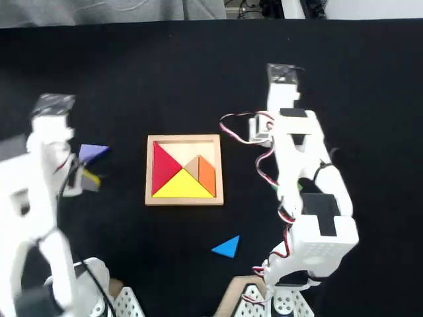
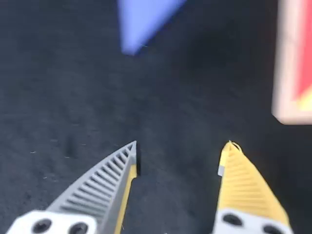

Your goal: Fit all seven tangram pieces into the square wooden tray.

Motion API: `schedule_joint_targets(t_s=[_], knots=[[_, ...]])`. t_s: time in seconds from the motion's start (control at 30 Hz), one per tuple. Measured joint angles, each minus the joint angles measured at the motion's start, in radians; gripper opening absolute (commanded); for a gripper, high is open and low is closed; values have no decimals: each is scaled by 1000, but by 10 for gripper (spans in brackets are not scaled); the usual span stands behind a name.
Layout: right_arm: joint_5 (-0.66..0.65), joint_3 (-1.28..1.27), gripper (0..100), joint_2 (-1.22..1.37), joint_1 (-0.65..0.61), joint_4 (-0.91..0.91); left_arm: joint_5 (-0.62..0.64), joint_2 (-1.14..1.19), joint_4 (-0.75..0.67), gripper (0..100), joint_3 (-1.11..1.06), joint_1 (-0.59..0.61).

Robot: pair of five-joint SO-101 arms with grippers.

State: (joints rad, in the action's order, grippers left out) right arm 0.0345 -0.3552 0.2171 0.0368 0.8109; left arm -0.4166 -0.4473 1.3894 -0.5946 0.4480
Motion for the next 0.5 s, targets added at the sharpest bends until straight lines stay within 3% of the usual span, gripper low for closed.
schedule_joint_targets(t_s=[0.1,0.2,0.37,0.5], knots=[[-15,0,180,-66,31,66,-6,-209,-173,270,-233,72],[-114,0,180,-155,44,161,-9,-388,-305,270,-462,77],[-373,0,180,-227,68,318,3,-512,-373,270,-655,78],[-549,0,180,-230,98,459,89,-528,-450,270,-755,78]])
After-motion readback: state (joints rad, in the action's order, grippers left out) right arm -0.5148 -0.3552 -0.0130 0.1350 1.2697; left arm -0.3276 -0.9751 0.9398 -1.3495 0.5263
